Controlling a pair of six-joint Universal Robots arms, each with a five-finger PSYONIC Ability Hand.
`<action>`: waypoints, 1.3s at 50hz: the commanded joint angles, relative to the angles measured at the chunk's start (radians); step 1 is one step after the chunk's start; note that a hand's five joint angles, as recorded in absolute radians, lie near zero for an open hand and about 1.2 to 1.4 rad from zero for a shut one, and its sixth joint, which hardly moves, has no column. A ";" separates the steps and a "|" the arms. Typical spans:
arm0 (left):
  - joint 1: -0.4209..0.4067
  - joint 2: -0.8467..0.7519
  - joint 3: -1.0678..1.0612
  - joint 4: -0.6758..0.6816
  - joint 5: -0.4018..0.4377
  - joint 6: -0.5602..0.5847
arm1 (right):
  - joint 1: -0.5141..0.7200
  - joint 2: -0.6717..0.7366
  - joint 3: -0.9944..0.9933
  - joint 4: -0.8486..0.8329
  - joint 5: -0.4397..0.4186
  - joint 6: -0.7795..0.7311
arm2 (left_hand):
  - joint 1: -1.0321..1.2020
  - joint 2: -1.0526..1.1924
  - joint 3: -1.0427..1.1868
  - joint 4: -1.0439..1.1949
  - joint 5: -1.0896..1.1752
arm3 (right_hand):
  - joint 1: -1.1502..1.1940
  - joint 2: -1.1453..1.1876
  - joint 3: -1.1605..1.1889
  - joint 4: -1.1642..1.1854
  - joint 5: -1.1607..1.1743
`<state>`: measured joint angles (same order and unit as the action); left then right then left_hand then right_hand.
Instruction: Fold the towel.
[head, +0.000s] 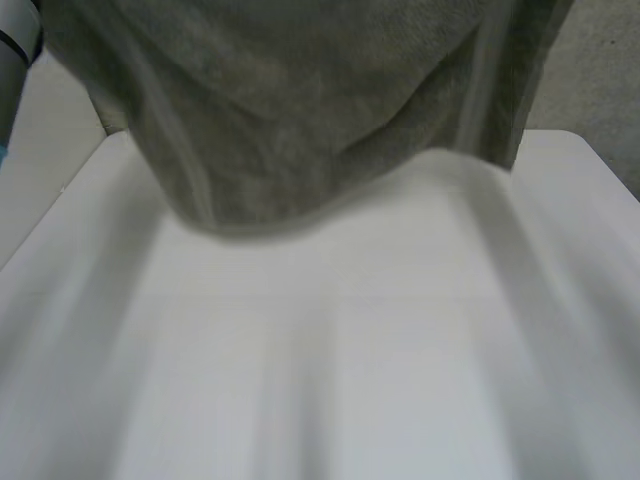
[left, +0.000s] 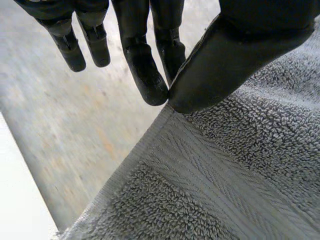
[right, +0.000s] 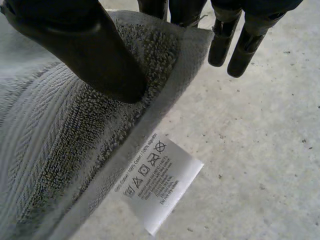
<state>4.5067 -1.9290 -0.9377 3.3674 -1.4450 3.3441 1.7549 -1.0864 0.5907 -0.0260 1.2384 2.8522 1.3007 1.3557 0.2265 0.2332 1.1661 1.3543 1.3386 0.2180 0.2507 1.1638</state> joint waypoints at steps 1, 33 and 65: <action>0.009 0.083 -0.243 0.050 0.031 -0.009 | -0.077 -0.085 0.257 -0.009 -0.117 0.006 | 0.096 0.041 -0.052 -0.059 0.056 | 0.042 0.058 -0.044 -0.076 0.058; 0.313 0.680 -1.067 0.003 0.422 -0.017 | -0.443 -0.552 1.069 0.132 -0.531 -0.148 | 0.096 0.041 -0.052 -0.059 0.056 | 0.042 0.058 -0.044 -0.076 0.058; 0.120 -0.240 -0.461 -0.126 0.281 0.175 | -0.183 0.174 0.583 0.193 -0.200 -0.392 | 0.096 0.041 -0.052 -0.059 0.056 | 0.042 0.058 -0.044 -0.076 0.058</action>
<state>4.6455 -2.0912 -1.4722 3.2755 -1.1295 3.4305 1.5511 -0.9915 1.2224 0.2014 1.0307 2.4506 1.3085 1.3583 0.2265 0.2332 1.1814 1.3544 1.3468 0.2180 0.2507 1.1639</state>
